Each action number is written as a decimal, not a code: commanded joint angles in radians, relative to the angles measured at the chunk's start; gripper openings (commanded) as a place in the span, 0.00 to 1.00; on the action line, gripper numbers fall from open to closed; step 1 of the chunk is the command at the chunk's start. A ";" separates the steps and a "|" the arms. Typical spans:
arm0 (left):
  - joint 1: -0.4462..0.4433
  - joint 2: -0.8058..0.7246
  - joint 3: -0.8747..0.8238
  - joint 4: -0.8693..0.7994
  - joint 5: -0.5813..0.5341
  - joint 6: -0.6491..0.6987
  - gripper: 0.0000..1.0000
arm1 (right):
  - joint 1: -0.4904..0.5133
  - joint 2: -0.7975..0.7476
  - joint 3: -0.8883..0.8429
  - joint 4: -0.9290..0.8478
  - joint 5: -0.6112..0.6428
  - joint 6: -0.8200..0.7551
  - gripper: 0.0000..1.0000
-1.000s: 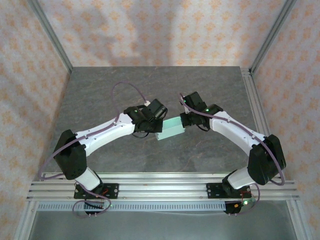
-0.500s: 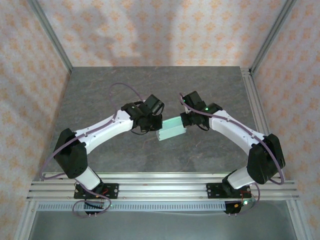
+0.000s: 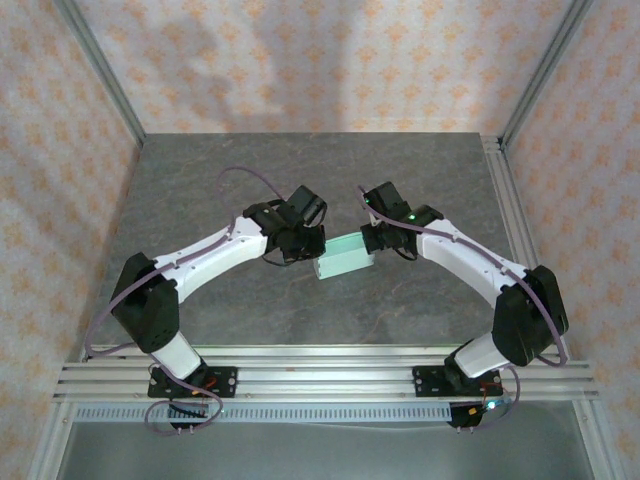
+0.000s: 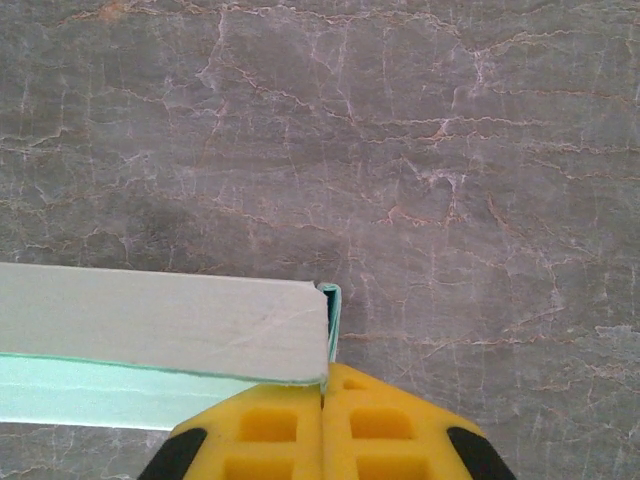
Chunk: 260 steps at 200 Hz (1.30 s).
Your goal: Fold the paper box
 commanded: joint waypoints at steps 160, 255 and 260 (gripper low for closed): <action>0.001 -0.017 -0.057 0.050 -0.030 0.011 0.10 | 0.010 -0.084 -0.220 0.224 -0.031 -0.082 0.00; 0.019 -0.084 -0.021 0.103 0.039 0.040 0.63 | 0.011 -0.082 -0.278 0.306 -0.030 -0.066 0.00; 0.021 -0.084 -0.023 0.099 0.024 0.034 0.63 | 0.010 -0.082 -0.279 0.306 -0.030 -0.065 0.00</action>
